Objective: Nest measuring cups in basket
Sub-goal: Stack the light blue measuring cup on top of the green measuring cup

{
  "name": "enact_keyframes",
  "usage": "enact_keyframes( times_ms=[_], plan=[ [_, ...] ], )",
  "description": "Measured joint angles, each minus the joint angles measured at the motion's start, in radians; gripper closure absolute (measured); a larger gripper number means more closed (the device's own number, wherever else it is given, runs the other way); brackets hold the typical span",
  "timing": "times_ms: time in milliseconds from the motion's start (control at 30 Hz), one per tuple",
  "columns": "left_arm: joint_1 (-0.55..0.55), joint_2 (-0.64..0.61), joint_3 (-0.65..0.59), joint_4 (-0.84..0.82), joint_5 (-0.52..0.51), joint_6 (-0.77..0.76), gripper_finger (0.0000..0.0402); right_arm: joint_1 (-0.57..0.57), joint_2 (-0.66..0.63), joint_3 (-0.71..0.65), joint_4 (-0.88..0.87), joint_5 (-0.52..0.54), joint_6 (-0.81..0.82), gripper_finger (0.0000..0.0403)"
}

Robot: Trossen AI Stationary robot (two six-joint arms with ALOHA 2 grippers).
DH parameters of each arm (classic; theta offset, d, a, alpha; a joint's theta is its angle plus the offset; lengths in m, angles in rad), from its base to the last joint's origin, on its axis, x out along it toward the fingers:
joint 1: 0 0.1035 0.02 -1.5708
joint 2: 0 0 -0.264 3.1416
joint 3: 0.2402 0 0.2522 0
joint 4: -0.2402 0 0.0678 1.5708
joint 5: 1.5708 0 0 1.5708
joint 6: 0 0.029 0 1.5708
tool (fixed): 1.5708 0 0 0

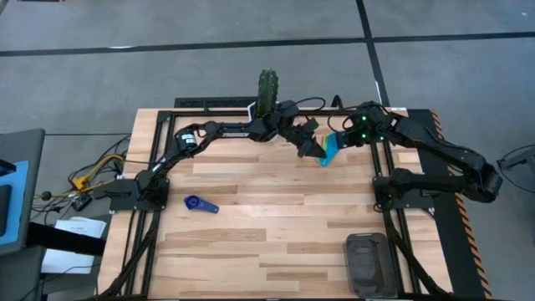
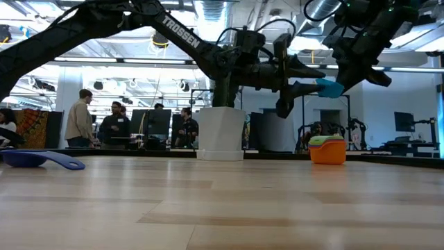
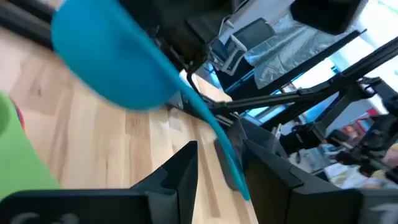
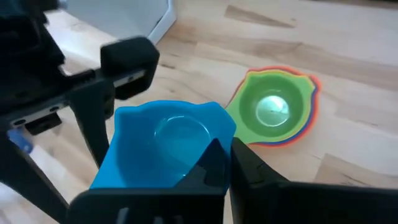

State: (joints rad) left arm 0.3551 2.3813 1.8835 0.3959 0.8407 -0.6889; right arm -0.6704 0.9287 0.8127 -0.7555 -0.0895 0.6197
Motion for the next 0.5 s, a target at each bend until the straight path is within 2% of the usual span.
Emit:
enact_keyframes(
  times_ms=[133,267,500],
  plan=[
    [-0.010,-0.033,0.000,-0.079,-0.035,0.103,0.0291,0.000,-0.007,0.000,-0.003,-0.039,-0.012,0.0388],
    [-0.022,-0.082,0.000,-0.239,-0.098,0.245,0.0290,0.000,-0.033,0.000,-0.024,-0.064,-0.030,0.0393],
    [-0.043,-0.209,0.000,-0.602,-0.382,0.595,0.0290,-0.009,-0.089,0.000,-0.067,-0.045,-0.029,0.0391]
  ],
)
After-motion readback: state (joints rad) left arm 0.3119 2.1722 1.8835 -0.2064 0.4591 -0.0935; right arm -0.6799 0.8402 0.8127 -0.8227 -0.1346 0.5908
